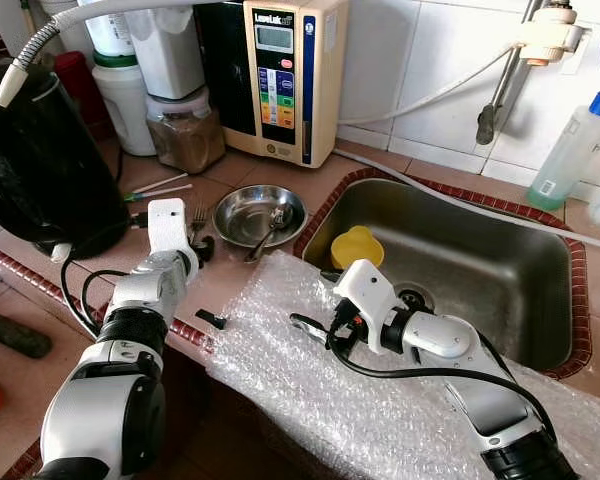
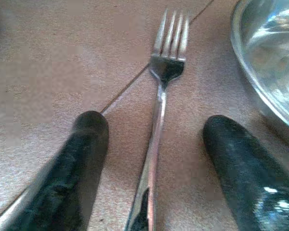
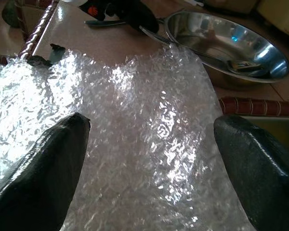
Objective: Kitchen organization
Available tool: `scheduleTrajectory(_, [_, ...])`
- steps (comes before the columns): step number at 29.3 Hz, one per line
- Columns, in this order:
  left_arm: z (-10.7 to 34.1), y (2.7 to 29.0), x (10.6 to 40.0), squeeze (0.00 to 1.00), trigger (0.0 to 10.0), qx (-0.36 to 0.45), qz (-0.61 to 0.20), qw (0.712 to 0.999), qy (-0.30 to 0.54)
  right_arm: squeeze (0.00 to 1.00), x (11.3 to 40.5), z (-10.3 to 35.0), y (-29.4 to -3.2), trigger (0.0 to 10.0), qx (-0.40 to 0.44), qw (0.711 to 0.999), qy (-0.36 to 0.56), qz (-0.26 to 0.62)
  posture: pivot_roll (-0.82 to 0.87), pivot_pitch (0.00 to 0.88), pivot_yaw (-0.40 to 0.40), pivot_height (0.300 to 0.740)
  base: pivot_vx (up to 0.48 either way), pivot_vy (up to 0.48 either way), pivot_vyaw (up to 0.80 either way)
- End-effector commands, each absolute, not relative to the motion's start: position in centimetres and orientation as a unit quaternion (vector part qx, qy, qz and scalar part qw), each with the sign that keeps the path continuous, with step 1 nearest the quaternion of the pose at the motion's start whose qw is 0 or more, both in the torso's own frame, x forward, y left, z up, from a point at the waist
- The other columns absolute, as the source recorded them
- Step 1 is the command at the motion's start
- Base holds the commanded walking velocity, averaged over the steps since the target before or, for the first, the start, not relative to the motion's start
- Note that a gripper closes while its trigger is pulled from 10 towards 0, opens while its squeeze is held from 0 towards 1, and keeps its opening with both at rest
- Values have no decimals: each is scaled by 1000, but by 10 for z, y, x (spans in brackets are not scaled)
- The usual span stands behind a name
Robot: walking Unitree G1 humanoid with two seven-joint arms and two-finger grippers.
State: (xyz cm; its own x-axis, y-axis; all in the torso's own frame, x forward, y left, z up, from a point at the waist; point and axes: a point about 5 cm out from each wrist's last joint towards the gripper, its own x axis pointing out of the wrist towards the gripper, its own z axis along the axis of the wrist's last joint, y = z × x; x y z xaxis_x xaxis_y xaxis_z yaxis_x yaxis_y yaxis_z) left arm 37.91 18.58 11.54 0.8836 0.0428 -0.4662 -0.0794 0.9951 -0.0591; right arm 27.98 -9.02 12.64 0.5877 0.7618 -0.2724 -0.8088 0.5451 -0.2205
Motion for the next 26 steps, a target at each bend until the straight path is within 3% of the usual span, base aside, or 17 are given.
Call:
scheduleTrajectory(1, [106, 182, 376, 0, 0, -44, 20, 964, 263, 0, 280, 132, -89, 10000, -166, 876, 57, 450, 91, 0, 51, 740, 0, 0, 0])
scheduleTrajectory(17, [91, 185, 367, 0, 0, -36, -2, 956, 290, 0, 280, 131, -91, 10000, -167, 877, 59, 447, 102, 0, 60, 740, 0, 0, 0])
scheduleTrajectory(26, [76, 185, 356, 0, 0, -8, -54, 943, 327, 0, 281, 131, -89, 10000, -166, 877, 58, 447, 111, 0, 67, 740, 0, 0, 0])
